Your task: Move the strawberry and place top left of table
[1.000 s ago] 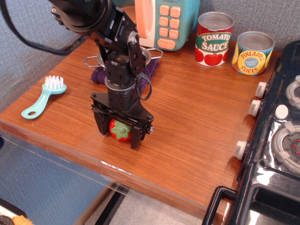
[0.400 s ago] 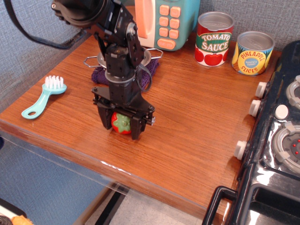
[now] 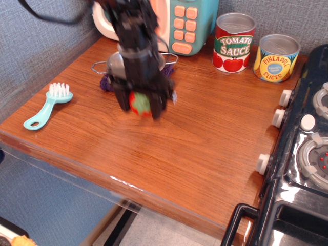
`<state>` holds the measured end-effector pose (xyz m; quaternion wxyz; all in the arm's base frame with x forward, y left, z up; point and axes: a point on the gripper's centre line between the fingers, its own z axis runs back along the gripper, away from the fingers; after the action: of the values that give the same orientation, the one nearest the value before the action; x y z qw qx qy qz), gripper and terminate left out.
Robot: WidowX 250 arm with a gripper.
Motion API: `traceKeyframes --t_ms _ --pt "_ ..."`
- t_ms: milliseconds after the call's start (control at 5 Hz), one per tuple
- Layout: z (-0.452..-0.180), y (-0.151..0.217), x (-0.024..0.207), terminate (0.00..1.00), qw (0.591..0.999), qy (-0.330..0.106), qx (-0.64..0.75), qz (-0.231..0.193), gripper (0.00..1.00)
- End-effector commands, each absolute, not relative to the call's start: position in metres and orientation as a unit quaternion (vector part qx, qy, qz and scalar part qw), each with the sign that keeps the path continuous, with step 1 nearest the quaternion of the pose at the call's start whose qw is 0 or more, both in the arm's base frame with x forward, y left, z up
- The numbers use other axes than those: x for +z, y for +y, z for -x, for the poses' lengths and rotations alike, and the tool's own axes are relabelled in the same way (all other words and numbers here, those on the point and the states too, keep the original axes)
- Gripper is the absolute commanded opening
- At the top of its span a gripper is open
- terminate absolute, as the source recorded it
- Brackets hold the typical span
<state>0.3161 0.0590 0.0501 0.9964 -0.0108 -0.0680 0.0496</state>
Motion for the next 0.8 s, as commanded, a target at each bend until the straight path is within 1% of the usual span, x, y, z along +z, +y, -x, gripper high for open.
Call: traceKeyframes --t_ms 0,200,400,600 --pt "-0.363 0.157 0.103 0.0 0.977 -0.14 0.157 -0.02 0.0" --pt "-0.369 0.194 0.101 0.0 0.968 -0.137 0.208 -0.029 0.0" --pt "-0.374 0.211 0.084 0.0 0.966 -0.112 0.228 -0.041 0.0" --pt "-0.38 0.218 0.07 0.0 0.966 -0.095 0.232 -0.056 0.0"
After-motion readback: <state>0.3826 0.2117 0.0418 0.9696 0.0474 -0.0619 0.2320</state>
